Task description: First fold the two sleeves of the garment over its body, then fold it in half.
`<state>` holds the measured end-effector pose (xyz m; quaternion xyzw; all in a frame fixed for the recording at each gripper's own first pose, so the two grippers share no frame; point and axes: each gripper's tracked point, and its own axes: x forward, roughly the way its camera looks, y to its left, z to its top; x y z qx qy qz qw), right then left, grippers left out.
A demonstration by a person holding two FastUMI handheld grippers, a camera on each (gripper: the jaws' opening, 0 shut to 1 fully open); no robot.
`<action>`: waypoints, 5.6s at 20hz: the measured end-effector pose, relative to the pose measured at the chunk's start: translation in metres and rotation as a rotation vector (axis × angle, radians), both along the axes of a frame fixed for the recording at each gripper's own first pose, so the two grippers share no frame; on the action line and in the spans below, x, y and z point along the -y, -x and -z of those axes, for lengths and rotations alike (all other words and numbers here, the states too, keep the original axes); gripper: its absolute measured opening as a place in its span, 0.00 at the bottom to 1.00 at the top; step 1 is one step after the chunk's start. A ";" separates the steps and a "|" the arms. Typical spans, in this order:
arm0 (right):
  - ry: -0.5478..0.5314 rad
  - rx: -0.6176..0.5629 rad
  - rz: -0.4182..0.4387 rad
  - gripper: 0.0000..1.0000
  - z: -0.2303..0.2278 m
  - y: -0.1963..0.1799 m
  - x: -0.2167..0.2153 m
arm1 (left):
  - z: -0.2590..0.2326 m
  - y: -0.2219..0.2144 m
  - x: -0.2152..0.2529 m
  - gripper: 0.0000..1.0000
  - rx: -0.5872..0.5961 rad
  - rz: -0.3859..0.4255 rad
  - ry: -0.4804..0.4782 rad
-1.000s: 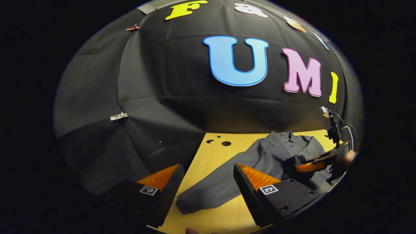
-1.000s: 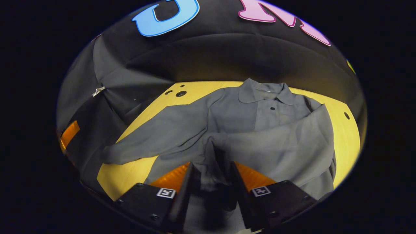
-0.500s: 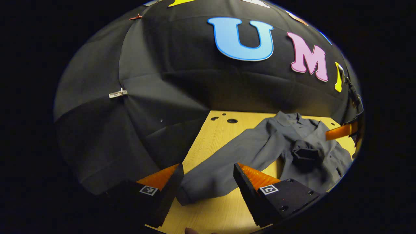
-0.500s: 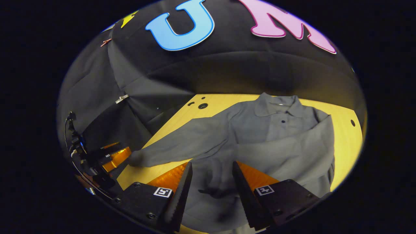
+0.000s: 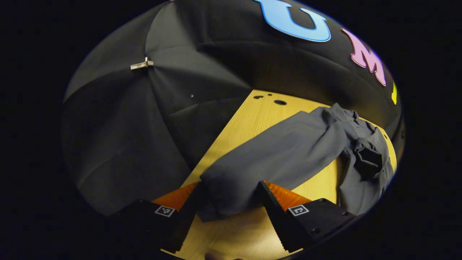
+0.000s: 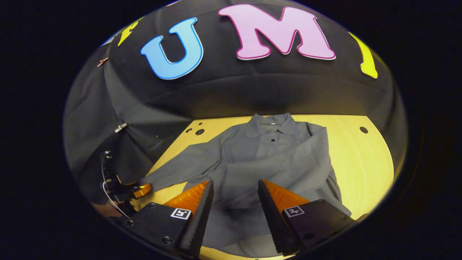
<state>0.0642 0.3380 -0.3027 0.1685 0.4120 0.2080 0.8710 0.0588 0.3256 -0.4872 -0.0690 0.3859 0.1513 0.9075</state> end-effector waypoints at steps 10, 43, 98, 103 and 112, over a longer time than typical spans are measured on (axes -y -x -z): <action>0.009 -0.011 0.079 0.77 0.001 0.027 0.065 | 0.006 -0.012 0.014 0.14 -0.039 0.060 0.031; 0.062 -0.055 0.381 0.77 0.035 0.043 0.317 | -0.264 -0.123 0.470 0.10 0.426 0.720 0.160; 0.215 -0.292 0.246 0.97 0.142 0.143 0.280 | -0.066 0.041 0.268 0.96 -0.033 0.453 0.047; 0.232 -0.336 0.211 0.96 0.163 0.152 0.267 | -0.031 0.051 0.238 0.96 -0.120 0.435 -0.004; 0.346 -0.269 0.143 0.95 0.186 0.144 0.251 | -0.007 0.053 0.253 0.87 -0.151 0.470 0.063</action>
